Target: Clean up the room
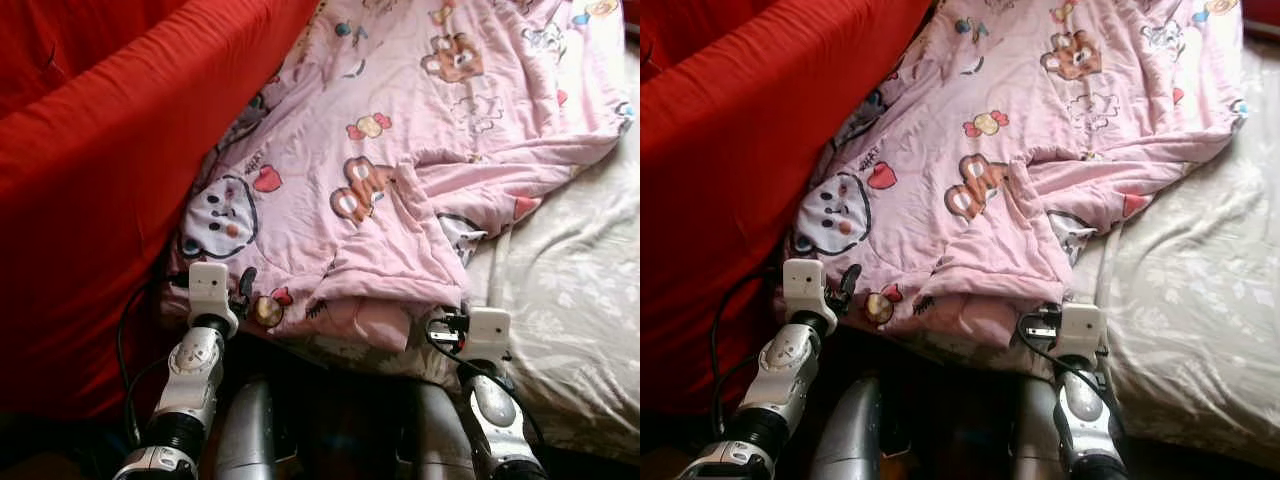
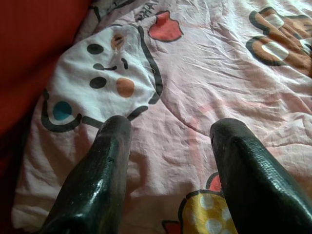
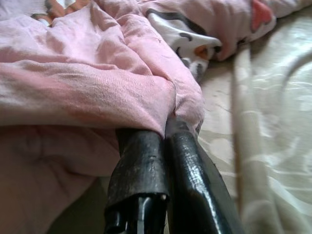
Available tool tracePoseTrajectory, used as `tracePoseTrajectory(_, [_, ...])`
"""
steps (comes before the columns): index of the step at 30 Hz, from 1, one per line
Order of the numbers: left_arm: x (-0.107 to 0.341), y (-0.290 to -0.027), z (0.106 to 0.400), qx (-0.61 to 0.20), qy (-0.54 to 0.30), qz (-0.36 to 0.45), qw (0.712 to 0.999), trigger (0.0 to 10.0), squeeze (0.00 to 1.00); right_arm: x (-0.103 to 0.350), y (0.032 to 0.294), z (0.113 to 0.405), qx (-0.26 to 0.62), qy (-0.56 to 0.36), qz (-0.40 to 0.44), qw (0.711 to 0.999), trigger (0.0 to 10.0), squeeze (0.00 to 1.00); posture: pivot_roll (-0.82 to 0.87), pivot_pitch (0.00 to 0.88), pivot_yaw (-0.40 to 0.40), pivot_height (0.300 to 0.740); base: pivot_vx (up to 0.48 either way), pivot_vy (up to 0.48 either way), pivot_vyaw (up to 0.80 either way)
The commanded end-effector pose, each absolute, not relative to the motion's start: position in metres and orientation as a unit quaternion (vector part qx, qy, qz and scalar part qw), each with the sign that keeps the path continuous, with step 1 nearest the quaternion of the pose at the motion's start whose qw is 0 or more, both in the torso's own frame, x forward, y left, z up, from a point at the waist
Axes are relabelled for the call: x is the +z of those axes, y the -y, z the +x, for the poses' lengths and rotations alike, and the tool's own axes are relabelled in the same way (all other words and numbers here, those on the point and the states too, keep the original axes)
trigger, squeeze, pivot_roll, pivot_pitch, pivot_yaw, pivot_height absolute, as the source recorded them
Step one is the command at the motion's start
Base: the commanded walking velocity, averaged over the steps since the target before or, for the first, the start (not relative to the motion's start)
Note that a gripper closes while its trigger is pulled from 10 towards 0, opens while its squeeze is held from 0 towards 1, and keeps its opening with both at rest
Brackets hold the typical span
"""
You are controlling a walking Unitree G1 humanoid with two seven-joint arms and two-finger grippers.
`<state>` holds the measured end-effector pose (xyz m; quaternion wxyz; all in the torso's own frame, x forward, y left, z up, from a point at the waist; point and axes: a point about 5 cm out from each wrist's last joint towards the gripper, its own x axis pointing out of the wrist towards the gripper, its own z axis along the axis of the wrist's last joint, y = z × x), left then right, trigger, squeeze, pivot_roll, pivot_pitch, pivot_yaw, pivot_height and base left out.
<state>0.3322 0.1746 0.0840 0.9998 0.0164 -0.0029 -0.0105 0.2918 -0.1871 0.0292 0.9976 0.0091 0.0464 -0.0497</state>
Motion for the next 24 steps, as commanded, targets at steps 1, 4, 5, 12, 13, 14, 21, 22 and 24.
tracePoseTrajectory(1, [0.072, -0.18, 0.325, 0.002, -0.016, 0.012, 1.0, 10.0, 0.0, 0.026, 0.191, 0.285, -0.059, -0.042, 0.018, 0.997, 10.0, 0.0, -0.1, 0.246, 0.049, 0.621, 0.0, 0.0, 0.0])
tracePoseTrajectory(4, [0.071, -0.181, 0.324, 0.005, -0.017, 0.012, 1.0, 10.0, 0.0, 0.028, 0.193, 0.286, -0.06, -0.036, 0.023, 0.997, 10.0, 0.0, -0.1, 0.249, 0.045, 0.641, 0.0, 0.0, 0.0])
tracePoseTrajectory(5, [0.07, -0.182, 0.324, 0.006, -0.019, 0.013, 1.0, 10.0, 0.0, 0.029, 0.194, 0.286, -0.061, -0.034, 0.025, 0.997, 10.0, 0.0, -0.1, 0.249, 0.045, 0.65, 0.0, 0.0, 0.0])
tracePoseTrajectory(12, [0.069, -0.181, 0.324, 0.007, -0.022, 0.013, 1.0, 10.0, 0.0, 0.032, 0.193, 0.289, -0.061, -0.03, 0.029, 0.997, 10.0, 0.0, -0.11, 0.251, 0.045, 0.7, 0.0, 0.0, 0.0])
tracePoseTrajectory(13, [0.068, -0.181, 0.324, 0.007, -0.023, 0.013, 1.0, 10.0, 0.0, 0.033, 0.193, 0.289, -0.062, -0.029, 0.03, 0.997, 10.0, 0.0, -0.11, 0.251, 0.045, 0.705, 0.0, 0.0, 0.0])
tracePoseTrajectory(14, [0.068, -0.181, 0.324, 0.008, -0.025, 0.014, 1.0, 10.0, 0.0, 0.033, 0.193, 0.289, -0.062, -0.029, 0.031, 0.997, 10.0, 0.0, -0.11, 0.255, 0.047, 0.715, 0.0, 0.0, 0.0])
tracePoseTrajectory(21, [0.063, -0.187, 0.323, 0.017, -0.04, 0.016, 0.999, 10.0, 0.0, 0.033, 0.192, 0.289, -0.06, -0.029, 0.033, 0.997, 10.0, 0.0, -0.1, 0.26, 0.048, 0.74, 0.0, 0.0, 0.0])
tracePoseTrajectory(22, [0.062, -0.188, 0.322, 0.018, -0.041, 0.016, 0.999, 10.0, 0.0, 0.033, 0.192, 0.289, -0.059, -0.029, 0.033, 0.997, 10.0, 0.0, -0.1, 0.26, 0.048, 0.74, 0.0, 0.0, 0.0])
tracePoseTrajectory(24, [0.058, -0.191, 0.321, 0.024, -0.052, 0.013, 0.998, 10.0, 0.0, 0.033, 0.192, 0.289, -0.059, -0.029, 0.034, 0.997, 10.0, 0.0, -0.1, 0.264, 0.049, 0.74, 0.0, 0.0, 0.0])
